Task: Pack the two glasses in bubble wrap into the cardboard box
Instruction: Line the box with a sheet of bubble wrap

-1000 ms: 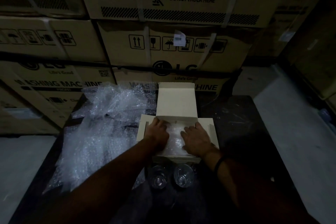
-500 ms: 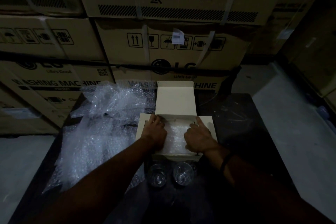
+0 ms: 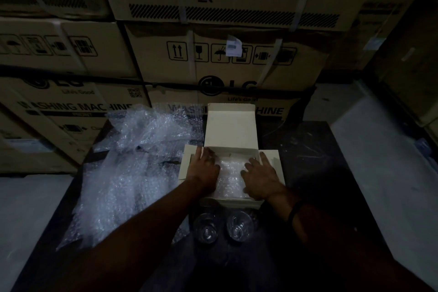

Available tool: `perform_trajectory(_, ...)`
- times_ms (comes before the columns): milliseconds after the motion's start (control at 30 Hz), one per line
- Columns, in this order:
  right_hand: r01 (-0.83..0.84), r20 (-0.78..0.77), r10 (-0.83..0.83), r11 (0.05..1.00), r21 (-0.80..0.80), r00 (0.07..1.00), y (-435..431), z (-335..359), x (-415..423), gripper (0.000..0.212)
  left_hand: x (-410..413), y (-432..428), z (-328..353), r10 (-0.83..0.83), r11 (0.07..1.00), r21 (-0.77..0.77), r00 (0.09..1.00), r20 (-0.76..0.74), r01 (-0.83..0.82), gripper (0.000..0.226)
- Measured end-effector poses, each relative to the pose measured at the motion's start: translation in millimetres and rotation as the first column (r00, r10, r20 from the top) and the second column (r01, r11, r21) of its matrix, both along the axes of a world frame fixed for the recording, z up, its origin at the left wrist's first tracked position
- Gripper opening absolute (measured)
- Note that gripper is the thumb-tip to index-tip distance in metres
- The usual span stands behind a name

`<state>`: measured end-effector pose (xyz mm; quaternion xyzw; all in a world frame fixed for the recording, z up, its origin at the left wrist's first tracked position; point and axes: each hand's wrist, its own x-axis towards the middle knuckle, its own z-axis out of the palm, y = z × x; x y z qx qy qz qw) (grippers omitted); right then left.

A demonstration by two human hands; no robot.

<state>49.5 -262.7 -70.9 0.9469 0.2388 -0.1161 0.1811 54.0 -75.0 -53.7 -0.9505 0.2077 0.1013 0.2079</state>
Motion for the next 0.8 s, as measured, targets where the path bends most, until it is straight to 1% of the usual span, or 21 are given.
perform_trajectory(67,-0.015,0.014,0.014,0.998,0.063,1.000,3,1,2,0.052,-1,1,1,-0.020,1.000,0.020,1.000,0.002,0.020,0.057)
perform_trajectory(133,-0.017,-0.021,0.019,0.995,0.103,1.000,9,-1,6,0.060,-2,1,0,-0.036,0.998,0.055,0.999,-0.027,0.037,0.066)
perform_trajectory(200,0.001,-0.081,0.007,0.995,0.098,0.997,14,-2,9,0.065,-1,1,-4,-0.044,0.994,0.099,0.997,-0.061,0.050,0.077)
perform_trajectory(267,0.025,-0.119,-0.020,0.999,0.041,0.993,17,-2,9,0.064,1,2,-5,-0.053,0.990,0.126,0.996,-0.075,0.063,0.081)
perform_trajectory(367,0.057,-0.120,-0.058,0.998,-0.009,0.991,21,0,8,0.062,4,1,-4,-0.042,0.997,0.066,0.998,-0.054,0.045,0.073)
perform_trajectory(400,0.063,-0.120,-0.063,0.998,0.001,0.991,21,1,8,0.061,4,0,-3,-0.035,0.998,0.042,0.998,-0.050,0.037,0.067)
perform_trajectory(467,0.045,-0.086,-0.039,0.996,0.072,0.996,23,3,8,0.057,6,1,1,-0.030,1.000,-0.003,0.999,-0.041,0.030,0.053)
perform_trajectory(533,0.010,-0.022,-0.006,0.987,0.158,1.000,23,4,5,0.051,7,6,7,-0.034,0.997,-0.077,0.999,-0.028,0.032,0.043)
perform_trajectory(600,0.011,-0.003,-0.010,0.983,0.181,1.000,18,7,3,0.043,5,16,14,-0.050,0.983,-0.177,0.999,-0.011,0.048,0.039)
perform_trajectory(633,0.033,0.009,-0.035,0.981,0.194,0.999,12,7,2,0.040,3,22,17,-0.049,0.965,-0.257,0.999,0.022,0.053,0.038)
perform_trajectory(667,0.064,0.031,-0.073,0.973,0.223,0.997,6,7,2,0.039,0,29,19,-0.036,0.933,-0.354,0.996,0.083,0.063,0.036)
perform_trajectory(700,0.092,0.059,-0.111,0.961,0.260,0.992,-2,7,1,0.039,-3,36,20,-0.002,0.883,-0.461,0.984,0.179,0.085,0.036)
perform_trajectory(767,0.127,0.114,-0.172,0.937,0.327,0.979,-15,7,-3,0.039,-15,57,14,0.129,0.749,-0.647,0.927,0.351,0.140,0.031)
perform_trajectory(800,0.134,0.140,-0.193,0.927,0.350,0.971,-19,7,-7,0.038,-23,68,9,0.207,0.700,-0.701,0.899,0.386,0.140,0.026)
